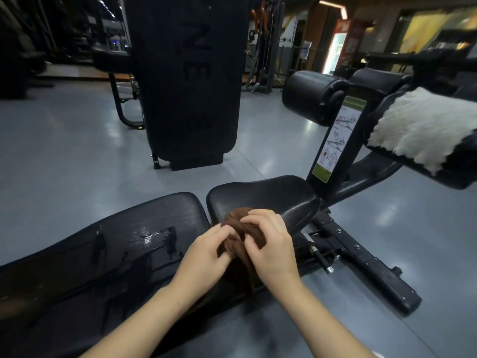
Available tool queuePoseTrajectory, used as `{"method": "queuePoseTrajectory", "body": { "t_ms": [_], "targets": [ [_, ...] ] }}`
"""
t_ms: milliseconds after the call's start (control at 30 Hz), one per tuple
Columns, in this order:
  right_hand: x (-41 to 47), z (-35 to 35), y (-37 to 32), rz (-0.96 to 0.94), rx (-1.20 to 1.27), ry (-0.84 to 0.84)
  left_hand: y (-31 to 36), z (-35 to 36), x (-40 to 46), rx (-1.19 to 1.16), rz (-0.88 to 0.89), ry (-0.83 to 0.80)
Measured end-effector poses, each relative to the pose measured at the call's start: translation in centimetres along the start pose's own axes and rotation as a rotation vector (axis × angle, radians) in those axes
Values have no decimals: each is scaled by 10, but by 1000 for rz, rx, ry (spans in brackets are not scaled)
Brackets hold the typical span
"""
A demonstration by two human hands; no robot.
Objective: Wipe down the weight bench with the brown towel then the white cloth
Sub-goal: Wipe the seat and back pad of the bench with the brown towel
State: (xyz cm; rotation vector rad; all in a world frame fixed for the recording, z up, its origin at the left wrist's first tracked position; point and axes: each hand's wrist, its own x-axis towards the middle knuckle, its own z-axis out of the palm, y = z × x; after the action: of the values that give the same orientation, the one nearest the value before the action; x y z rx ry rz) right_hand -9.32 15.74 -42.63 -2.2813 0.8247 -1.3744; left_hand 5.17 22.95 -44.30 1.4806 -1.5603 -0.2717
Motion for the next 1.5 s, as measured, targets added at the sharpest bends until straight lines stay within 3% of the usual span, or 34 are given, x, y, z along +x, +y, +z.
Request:
{"method": "queuePoseTrajectory", "body": {
  "t_ms": [333, 467, 700, 1000, 1133, 1233, 1333, 1500],
  "targets": [
    [2, -25, -107, -196, 95, -5, 68, -85, -58, -73, 81, 164],
    [1, -16, -133, -127, 167, -16, 73, -116, -75, -24, 53, 157],
    [-8, 26, -137, 14, 197, -126, 34, -125, -100, -275, -121, 57],
    [42, 86, -97, -169, -35, -140, -23, -126, -50, -48, -107, 150],
    [49, 120, -56, -246, -186, -264, -67, -116, -31, 212, -168, 153],
    [26, 143, -30, -195, -381, -474, -96, -107, -33, 464, -277, 84],
    [0, 159, -23, -69, -480, -652, -111, -105, -36, 485, -358, -47],
    [-10, 168, -42, -77, -543, -609, -117, -114, -51, 492, -327, -87]
  ]
}}
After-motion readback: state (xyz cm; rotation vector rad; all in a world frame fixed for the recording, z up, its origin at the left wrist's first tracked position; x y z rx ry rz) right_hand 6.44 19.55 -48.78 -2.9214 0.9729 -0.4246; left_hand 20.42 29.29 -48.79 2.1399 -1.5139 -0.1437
